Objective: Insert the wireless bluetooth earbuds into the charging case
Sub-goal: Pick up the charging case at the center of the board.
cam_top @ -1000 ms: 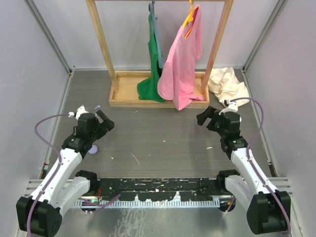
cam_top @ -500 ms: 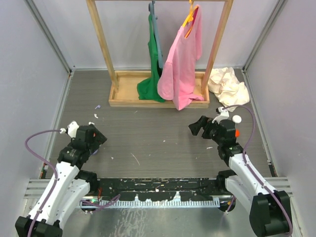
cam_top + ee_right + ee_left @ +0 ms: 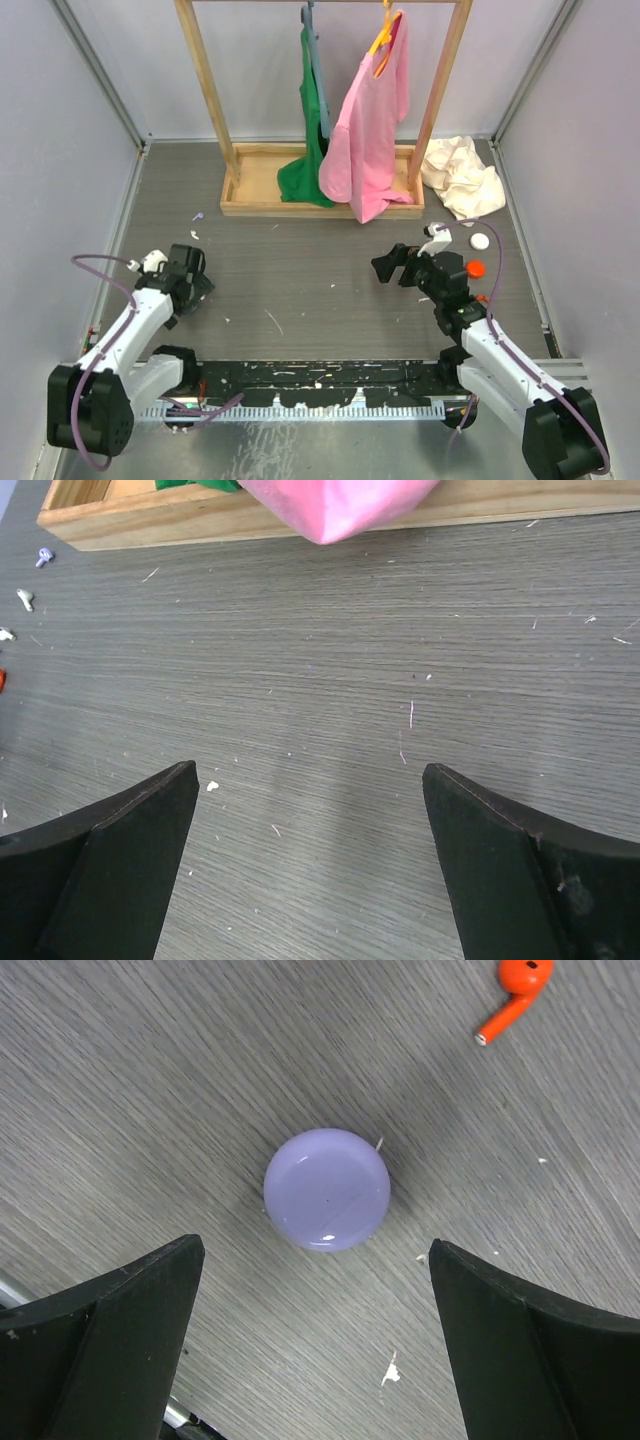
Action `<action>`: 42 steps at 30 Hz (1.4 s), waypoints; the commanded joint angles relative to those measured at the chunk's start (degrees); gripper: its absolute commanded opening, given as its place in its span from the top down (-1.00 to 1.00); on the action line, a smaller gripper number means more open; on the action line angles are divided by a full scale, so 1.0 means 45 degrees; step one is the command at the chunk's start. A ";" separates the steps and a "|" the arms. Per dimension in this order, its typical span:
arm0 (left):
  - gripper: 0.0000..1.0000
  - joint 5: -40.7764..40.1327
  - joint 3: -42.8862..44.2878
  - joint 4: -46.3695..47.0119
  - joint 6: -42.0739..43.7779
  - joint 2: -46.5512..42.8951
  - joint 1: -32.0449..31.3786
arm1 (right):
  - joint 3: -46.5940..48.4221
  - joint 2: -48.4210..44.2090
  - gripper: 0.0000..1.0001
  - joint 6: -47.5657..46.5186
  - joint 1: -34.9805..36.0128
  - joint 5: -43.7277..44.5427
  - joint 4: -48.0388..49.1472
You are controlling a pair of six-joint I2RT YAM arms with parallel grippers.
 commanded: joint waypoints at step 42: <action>-0.04 0.2218 0.1371 0.1442 0.1812 0.3000 0.0842 | -0.0088 0.0116 -1.00 -0.0307 0.0752 0.0717 0.1266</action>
